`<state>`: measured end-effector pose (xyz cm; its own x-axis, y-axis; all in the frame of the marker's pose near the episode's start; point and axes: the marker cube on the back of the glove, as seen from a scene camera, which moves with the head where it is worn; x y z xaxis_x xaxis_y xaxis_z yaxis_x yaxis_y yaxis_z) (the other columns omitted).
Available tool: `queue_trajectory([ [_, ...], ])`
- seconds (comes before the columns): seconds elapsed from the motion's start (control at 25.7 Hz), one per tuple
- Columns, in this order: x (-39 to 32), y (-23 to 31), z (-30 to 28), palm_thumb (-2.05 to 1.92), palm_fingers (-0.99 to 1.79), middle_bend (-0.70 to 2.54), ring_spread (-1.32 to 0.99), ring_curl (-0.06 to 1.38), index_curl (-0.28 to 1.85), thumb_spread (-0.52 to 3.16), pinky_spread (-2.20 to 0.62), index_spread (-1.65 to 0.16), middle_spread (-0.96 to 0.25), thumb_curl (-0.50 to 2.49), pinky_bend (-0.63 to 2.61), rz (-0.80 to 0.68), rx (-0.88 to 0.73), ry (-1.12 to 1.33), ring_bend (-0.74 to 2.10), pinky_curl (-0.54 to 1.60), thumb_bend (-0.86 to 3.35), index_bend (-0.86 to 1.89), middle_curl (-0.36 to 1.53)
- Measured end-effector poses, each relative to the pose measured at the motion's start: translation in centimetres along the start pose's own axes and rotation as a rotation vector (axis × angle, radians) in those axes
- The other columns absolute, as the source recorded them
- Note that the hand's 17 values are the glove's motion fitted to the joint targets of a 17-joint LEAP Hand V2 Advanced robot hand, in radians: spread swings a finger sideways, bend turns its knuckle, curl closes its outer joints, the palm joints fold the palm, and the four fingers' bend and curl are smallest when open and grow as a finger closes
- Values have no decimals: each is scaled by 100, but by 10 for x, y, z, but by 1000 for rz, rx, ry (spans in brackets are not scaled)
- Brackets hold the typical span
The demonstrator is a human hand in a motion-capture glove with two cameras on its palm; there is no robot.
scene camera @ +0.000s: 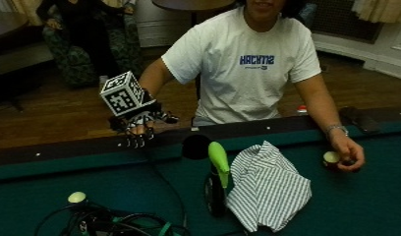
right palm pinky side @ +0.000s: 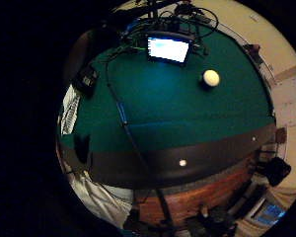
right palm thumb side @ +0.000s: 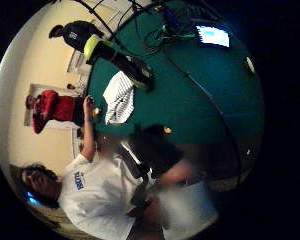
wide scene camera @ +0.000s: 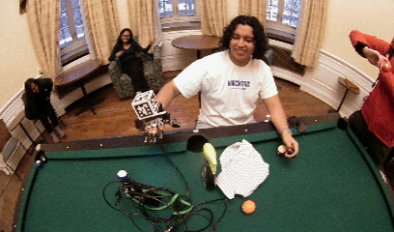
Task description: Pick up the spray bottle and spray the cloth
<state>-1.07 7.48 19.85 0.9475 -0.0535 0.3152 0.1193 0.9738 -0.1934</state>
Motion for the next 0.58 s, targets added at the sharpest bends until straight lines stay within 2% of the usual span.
queue_trajectory([
  [0.39,-31,-31,42,48,36,18,-8,27,21,100,20,-40,-6,30,51,-26,1,-505,45,32,3,11,27],
  [0.58,-43,-50,57,66,56,20,-12,29,21,99,15,-40,-10,34,54,-23,34,-640,51,32,9,13,28],
])
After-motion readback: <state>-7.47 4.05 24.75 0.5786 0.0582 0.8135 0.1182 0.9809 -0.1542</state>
